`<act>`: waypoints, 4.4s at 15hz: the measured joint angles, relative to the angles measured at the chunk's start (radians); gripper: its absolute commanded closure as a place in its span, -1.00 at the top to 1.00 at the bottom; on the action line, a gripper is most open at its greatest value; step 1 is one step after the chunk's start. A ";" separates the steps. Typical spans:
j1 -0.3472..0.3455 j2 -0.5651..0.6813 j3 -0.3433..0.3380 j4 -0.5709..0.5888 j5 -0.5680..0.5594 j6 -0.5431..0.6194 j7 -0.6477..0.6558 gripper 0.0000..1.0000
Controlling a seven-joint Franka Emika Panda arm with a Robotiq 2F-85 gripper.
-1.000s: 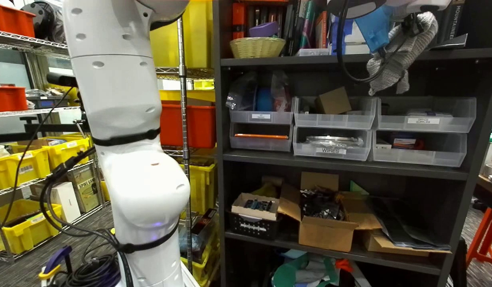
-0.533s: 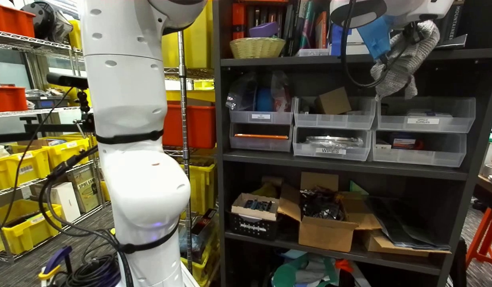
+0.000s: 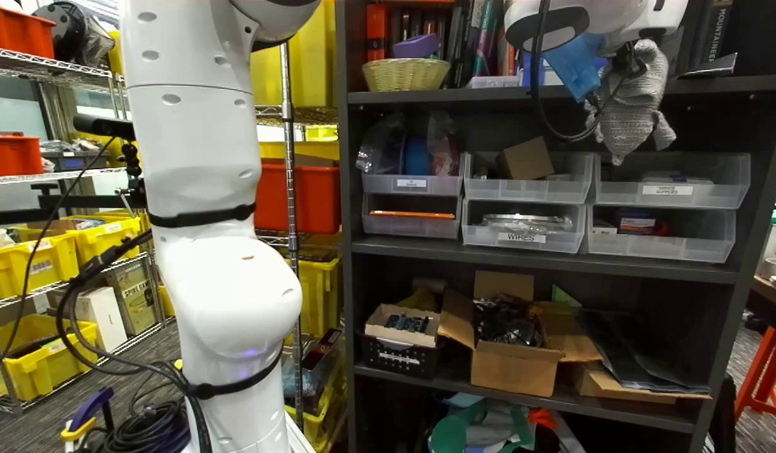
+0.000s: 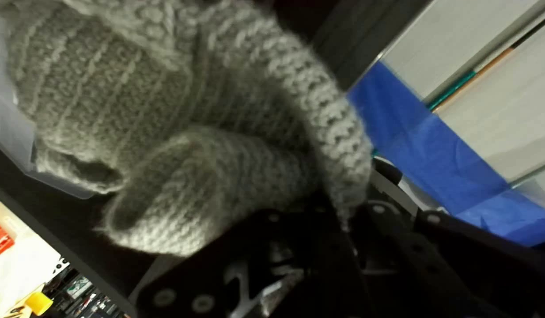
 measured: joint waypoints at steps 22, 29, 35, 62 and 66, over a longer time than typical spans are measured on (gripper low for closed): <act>0.038 -0.278 0.072 -0.363 0.000 0.008 -0.321 -0.95; 0.061 -0.353 0.113 -0.471 0.001 0.008 -0.402 -0.95; 0.084 -0.408 0.136 -0.555 0.001 0.003 -0.459 -0.95; 0.070 -0.340 0.022 -0.268 0.160 0.216 -0.333 -0.95; 0.033 -0.185 0.016 -0.128 0.083 0.245 -0.150 -0.95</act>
